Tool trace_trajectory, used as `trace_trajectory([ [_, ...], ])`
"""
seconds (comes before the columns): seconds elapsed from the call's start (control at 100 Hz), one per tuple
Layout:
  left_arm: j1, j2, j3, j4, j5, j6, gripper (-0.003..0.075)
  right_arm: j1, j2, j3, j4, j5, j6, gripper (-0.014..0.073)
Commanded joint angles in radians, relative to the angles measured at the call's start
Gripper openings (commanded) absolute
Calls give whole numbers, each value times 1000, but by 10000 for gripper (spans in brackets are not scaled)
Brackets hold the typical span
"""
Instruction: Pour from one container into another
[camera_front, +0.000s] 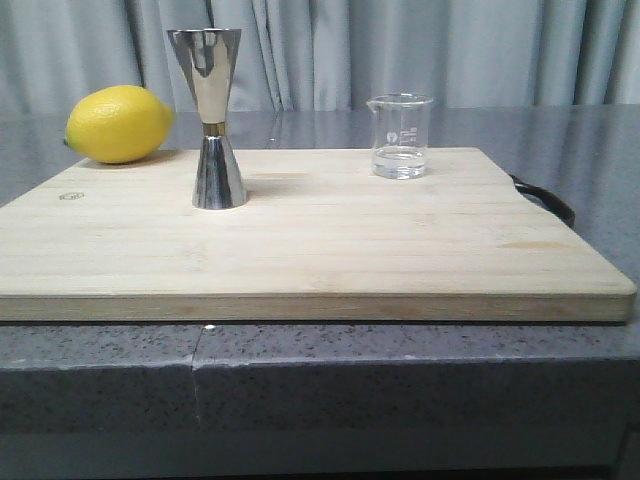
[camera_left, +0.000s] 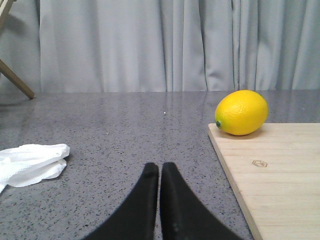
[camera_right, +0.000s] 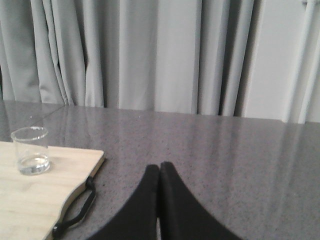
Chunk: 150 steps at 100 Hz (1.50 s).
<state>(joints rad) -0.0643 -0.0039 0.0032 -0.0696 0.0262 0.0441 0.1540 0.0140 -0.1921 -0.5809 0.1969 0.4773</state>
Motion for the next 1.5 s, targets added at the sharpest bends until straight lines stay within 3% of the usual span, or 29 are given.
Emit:
trace_trajectory([
  [0.0,-7,-25,37,0,-82,-8,-19,-5,-8,-5,132,-24,-127,-71],
  [0.2,-7,-25,37,0,-82,-8,-19,-5,-43,152,251,-173,-90,-71],
  [0.35,-7,-25,37,0,-82,-8,-19,-5,-43,227,397,-182,-91,-71],
  [0.54,-7,-25,37,0,-82,-8,-19,-5,-43,232,536,-176,-290,-71],
  [1.49,-7,-25,37,0,-82,-8,-19,-5,-43,232,538,-164,-292,-71],
])
